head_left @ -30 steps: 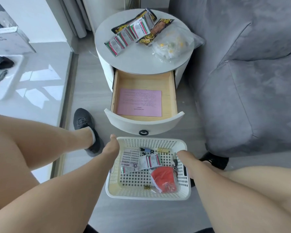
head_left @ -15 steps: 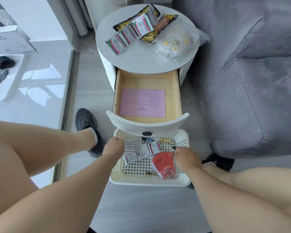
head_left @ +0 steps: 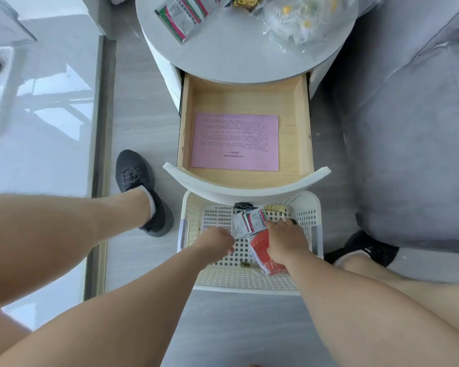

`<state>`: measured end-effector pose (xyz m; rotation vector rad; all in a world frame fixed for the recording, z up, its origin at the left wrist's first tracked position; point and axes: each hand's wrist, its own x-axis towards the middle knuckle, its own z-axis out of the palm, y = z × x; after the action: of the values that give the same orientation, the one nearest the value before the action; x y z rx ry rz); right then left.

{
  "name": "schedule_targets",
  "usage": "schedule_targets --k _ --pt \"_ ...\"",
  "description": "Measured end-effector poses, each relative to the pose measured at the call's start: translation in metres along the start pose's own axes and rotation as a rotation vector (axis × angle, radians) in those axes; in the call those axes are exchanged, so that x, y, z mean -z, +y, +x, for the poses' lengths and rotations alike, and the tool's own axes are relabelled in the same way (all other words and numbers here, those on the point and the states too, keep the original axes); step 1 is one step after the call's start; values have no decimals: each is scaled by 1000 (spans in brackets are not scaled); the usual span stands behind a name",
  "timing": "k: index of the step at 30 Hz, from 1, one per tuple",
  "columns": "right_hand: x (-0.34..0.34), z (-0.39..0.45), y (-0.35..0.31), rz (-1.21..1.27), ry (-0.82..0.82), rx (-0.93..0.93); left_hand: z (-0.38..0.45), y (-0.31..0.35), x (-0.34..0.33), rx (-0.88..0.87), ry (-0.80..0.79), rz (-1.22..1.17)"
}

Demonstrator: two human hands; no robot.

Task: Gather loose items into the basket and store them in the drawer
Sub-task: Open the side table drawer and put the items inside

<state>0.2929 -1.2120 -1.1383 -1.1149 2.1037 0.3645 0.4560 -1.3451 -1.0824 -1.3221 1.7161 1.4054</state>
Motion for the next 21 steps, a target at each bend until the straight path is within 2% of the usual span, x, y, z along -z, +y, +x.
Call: schedule_targets --k 2,4,6,9,12,14,17,19,21 --pt "-3 1 3 -98 42 37 5 -4 1 26 4 -26" --pt "-10 -3 5 -64 106 82 12 -6 2 1 46 22" --pt "-11 -7 3 96 115 104 16 -9 1 -32 57 68" --pt "-3 -6 -13 268 116 134 14 -6 -8 -107 -32 110" --pt "13 5 -42 494 -5 149 7 1 -20 -105 -26 241" --pt "21 14 -59 757 -66 59 8 -3 -20 -58 100 308" --pt "21 32 -65 1104 -67 -238 4 -13 -3 86 311 169" --pt "14 40 -69 1119 -148 -366 -2 -20 12 152 469 89" --pt "6 41 -80 1142 -217 -453 -5 -22 22 145 542 117"
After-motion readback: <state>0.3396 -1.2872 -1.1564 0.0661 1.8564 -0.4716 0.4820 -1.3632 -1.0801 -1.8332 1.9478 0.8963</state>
